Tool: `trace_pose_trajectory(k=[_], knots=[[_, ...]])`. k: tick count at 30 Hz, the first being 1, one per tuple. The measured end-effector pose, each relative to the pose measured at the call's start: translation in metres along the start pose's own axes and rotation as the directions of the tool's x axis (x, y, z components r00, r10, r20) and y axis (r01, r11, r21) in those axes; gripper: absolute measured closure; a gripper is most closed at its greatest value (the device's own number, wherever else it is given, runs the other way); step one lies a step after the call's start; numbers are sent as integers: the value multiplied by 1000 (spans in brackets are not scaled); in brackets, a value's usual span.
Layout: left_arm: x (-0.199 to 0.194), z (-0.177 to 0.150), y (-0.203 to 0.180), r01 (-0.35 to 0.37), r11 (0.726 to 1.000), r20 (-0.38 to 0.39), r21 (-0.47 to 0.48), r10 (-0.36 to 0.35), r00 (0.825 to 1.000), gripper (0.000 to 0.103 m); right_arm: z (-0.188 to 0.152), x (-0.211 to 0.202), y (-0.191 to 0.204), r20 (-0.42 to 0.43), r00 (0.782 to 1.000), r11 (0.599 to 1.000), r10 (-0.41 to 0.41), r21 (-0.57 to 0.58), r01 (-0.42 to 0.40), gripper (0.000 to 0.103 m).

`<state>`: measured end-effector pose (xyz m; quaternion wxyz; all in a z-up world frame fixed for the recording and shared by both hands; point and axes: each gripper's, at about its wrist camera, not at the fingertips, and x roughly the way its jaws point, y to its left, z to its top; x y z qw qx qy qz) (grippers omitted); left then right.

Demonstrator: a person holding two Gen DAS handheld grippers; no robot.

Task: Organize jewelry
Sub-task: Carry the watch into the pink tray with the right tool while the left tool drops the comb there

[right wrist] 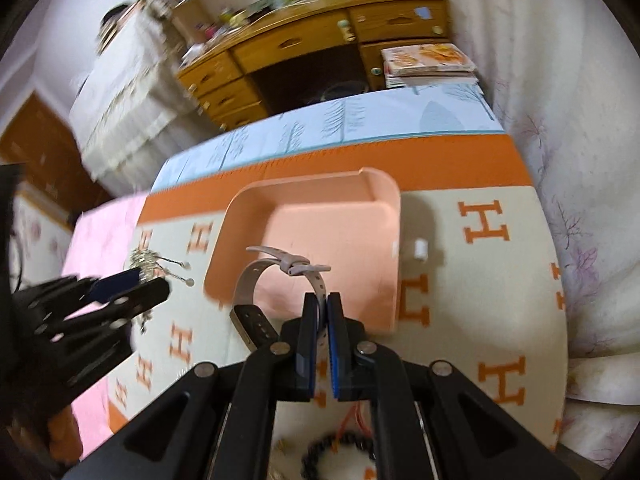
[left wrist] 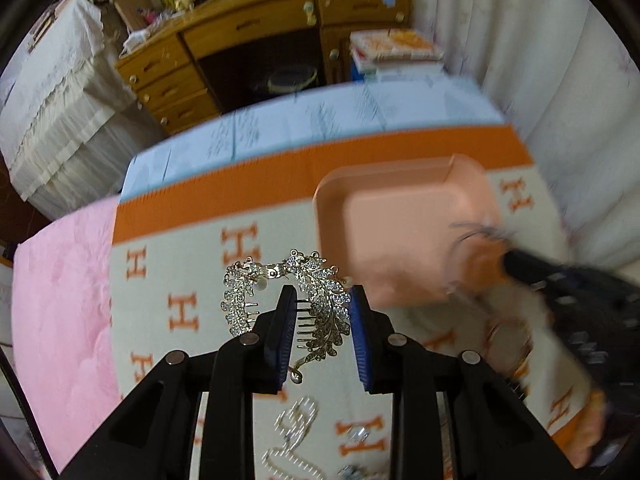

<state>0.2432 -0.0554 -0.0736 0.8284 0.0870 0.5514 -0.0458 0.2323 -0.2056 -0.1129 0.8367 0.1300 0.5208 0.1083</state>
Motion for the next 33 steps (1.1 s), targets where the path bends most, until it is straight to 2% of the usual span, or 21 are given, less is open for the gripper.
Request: trace_pose_trajectory(k=[2, 5, 10, 14, 17, 20, 22, 24, 30, 33], knots=[[-1, 13, -4, 10, 1000, 41, -8, -10, 999, 79, 7, 9, -7, 9, 1000, 999, 3, 46, -4, 98], [11, 30, -9, 52, 998, 51, -34, -50, 997, 79, 16, 26, -20, 14, 1000, 994, 8, 106, -10, 98], [46, 40, -17, 90, 994, 13, -59, -90, 996, 78, 22, 47, -37, 16, 1000, 986, -11, 166, 8, 97], [74, 39, -19, 113, 991, -26, -76, -115, 993, 78, 23, 43, -44, 48, 999, 982, 8, 186, -16, 90], [84, 34, -20, 109, 991, -53, -75, -113, 992, 77, 22, 42, -48, 47, 998, 979, 50, 195, -58, 89], [83, 29, -20, 92, 994, -53, -57, -95, 994, 69, 20, 40, -50, 45, 997, 976, 70, 202, -77, 88], [79, 25, -19, 82, 996, -43, -45, -84, 996, 44, 18, 38, -51, 50, 996, 975, 79, 203, -88, 88], [72, 21, -16, 61, 997, -13, -37, -62, 998, 35, 14, 36, -50, 48, 996, 976, 80, 200, -88, 88], [51, 6, -5, 74, 997, 12, -9, -74, 997, 35, 0, 21, -43, 42, 997, 986, 71, 150, -76, 88], [35, -5, 3, 90, 996, 55, 1, -90, 994, 35, -9, 8, -38, 41, 997, 992, 59, 112, -63, 88]])
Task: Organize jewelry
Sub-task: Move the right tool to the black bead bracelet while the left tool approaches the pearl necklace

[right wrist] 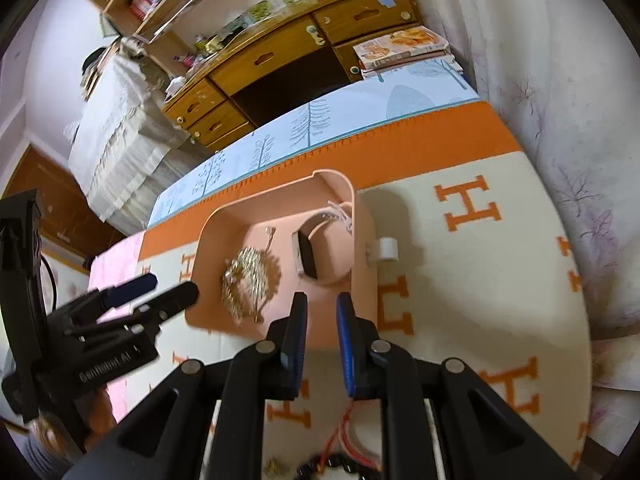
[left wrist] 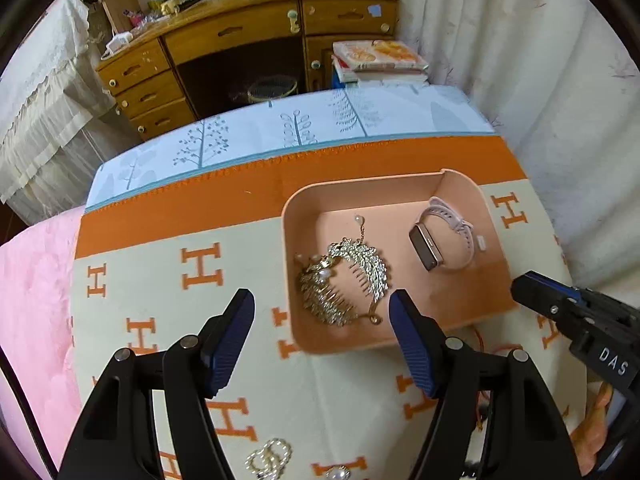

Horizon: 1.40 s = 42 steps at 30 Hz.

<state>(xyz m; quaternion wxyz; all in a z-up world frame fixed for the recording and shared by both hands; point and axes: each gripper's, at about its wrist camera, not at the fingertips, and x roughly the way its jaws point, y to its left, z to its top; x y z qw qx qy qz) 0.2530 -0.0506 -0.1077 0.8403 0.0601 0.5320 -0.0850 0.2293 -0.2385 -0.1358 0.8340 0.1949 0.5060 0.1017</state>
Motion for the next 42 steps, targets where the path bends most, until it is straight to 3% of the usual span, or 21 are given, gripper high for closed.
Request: trace_pose_trajectory(k=[7, 21, 24, 26, 27, 42], knots=[[-47, -26, 19, 91, 996, 72, 7, -92, 993, 35, -20, -40, 14, 17, 999, 994, -27, -102, 29, 88], [-96, -82, 48, 28, 998, 31, 57, -29, 999, 35, -57, -89, 48, -2, 997, 956, -81, -281, 77, 88], [-95, -100, 57, 13, 998, 12, 62, -14, 1000, 35, -68, -91, 54, -15, 996, 944, -88, -321, 78, 85], [-91, -113, 63, 13, 998, -4, 58, -13, 1000, 35, -77, -90, 53, -33, 995, 938, -96, -339, 79, 66], [-89, -118, 65, 15, 998, -11, 57, -14, 1000, 35, -80, -89, 53, -38, 994, 936, -100, -344, 81, 64], [-42, -182, 67, 66, 996, -76, 52, -62, 995, 35, -124, -31, 1, -184, 962, 947, -202, -287, 144, 63]])
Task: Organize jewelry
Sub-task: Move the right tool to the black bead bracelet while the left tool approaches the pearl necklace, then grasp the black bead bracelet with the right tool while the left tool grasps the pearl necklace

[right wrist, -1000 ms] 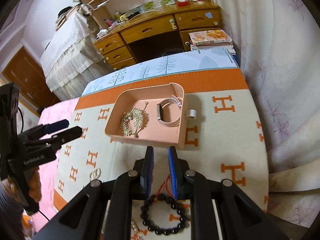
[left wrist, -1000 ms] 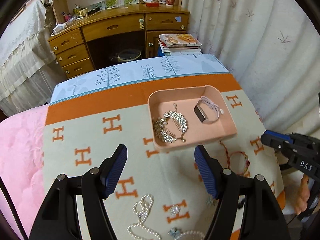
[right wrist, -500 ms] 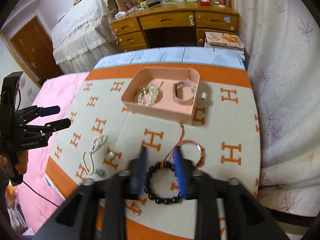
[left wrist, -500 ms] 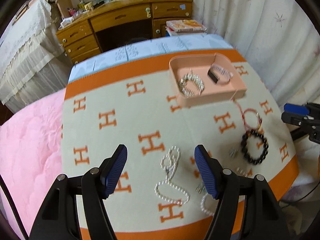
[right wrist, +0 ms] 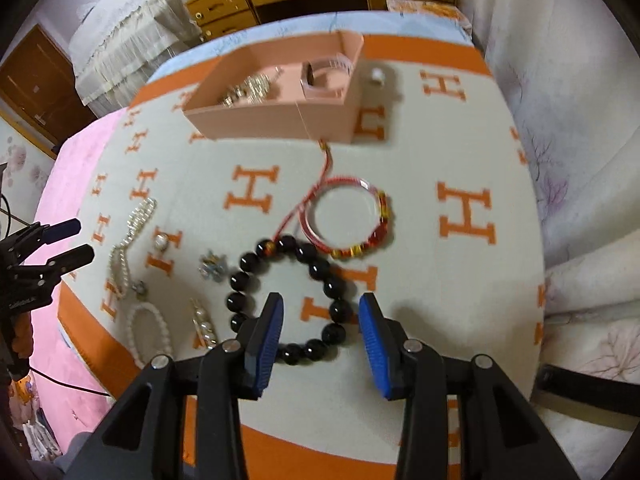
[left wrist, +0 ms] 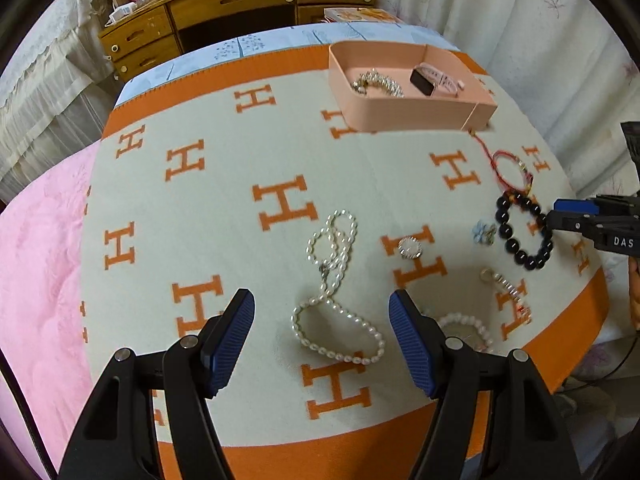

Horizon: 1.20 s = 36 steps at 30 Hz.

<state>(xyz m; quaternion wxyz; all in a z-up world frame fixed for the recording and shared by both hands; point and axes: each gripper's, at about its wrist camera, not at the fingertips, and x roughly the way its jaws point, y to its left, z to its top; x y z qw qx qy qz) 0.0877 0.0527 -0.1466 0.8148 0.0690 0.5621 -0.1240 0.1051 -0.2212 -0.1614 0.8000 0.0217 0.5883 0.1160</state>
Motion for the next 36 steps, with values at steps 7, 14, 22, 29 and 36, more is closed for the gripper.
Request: trace_pose_trajectory(k=[7, 14, 22, 29, 36], knots=[[20, -6, 1, -27, 999, -32, 21, 28, 999, 35, -8, 21, 5, 12, 999, 998, -44, -47, 45, 66], [36, 11, -4, -53, 996, -60, 68, 57, 997, 35, -8, 23, 14, 22, 992, 984, -125, -126, 127, 88], [55, 34, -18, -53, 990, -101, 131, 67, 993, 35, -11, 20, 7, 24, 996, 989, -89, -118, 91, 88], [68, 49, -19, -11, 994, -163, 110, 29, 986, 50, -11, 19, 2, 31, 998, 994, -56, -96, 59, 88], [76, 63, -9, 26, 997, -202, 69, -11, 979, 86, -10, 19, -2, 40, 999, 996, -27, -78, 30, 88]])
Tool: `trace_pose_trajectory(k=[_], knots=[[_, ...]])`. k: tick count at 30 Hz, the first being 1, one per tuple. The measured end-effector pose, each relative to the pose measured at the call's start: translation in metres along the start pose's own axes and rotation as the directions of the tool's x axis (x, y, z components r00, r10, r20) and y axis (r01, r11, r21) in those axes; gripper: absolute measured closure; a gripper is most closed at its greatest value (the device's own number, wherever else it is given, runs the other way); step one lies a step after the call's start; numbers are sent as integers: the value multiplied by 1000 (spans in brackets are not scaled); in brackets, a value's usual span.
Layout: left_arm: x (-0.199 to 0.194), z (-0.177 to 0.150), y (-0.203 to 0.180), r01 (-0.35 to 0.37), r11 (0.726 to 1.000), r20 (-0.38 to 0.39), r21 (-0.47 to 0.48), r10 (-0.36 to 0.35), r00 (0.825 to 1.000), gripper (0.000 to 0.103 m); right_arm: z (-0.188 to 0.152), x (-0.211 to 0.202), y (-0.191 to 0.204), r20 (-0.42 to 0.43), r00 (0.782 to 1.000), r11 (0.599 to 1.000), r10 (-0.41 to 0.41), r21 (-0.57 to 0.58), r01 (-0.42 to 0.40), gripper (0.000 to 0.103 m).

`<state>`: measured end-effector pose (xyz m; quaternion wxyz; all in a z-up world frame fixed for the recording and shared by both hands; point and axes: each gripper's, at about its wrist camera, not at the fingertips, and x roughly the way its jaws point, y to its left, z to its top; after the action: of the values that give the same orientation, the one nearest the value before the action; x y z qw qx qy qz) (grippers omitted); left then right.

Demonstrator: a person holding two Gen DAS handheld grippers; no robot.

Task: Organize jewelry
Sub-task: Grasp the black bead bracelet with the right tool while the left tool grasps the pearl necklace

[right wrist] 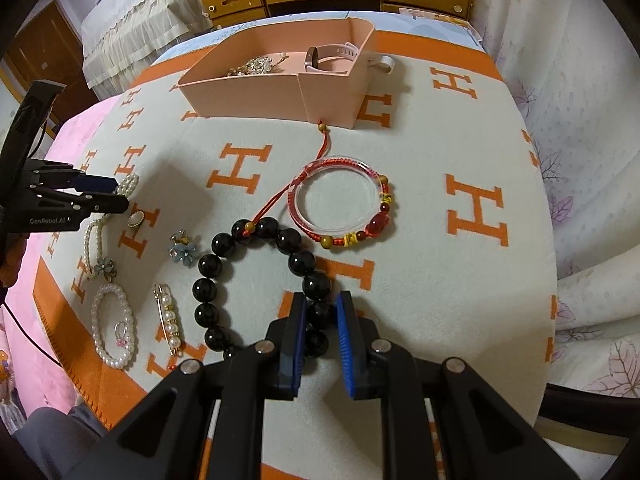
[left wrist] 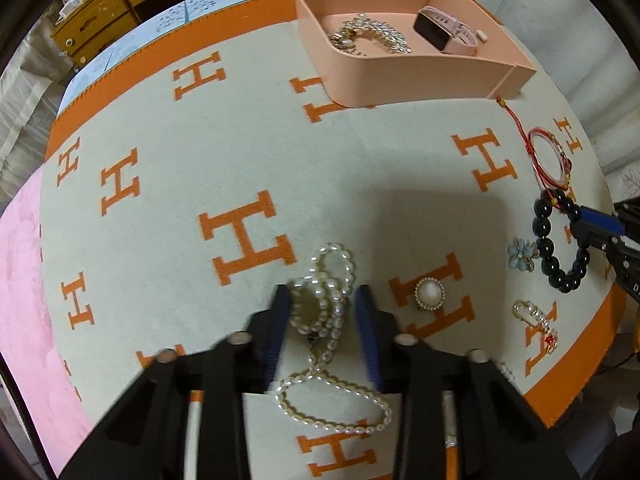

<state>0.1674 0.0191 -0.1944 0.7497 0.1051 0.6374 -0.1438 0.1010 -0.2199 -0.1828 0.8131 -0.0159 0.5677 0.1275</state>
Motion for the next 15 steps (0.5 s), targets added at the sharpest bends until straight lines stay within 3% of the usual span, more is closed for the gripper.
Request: trace_pose_trajectory(k=[2, 7, 15], knots=[[1, 5, 4, 3, 1000, -13, -31, -4, 1000, 95, 0, 0, -1, 2, 1000, 1000, 6, 5, -6, 88], [1, 7, 7, -15, 997, -18, -70, 14, 1000, 99, 0, 0, -3, 6, 1000, 1000, 17, 17, -18, 88], [-35, 7, 7, -21, 994, 60, -111, 28, 998, 100, 4, -2, -4, -8, 999, 998, 38, 51, -38, 88]])
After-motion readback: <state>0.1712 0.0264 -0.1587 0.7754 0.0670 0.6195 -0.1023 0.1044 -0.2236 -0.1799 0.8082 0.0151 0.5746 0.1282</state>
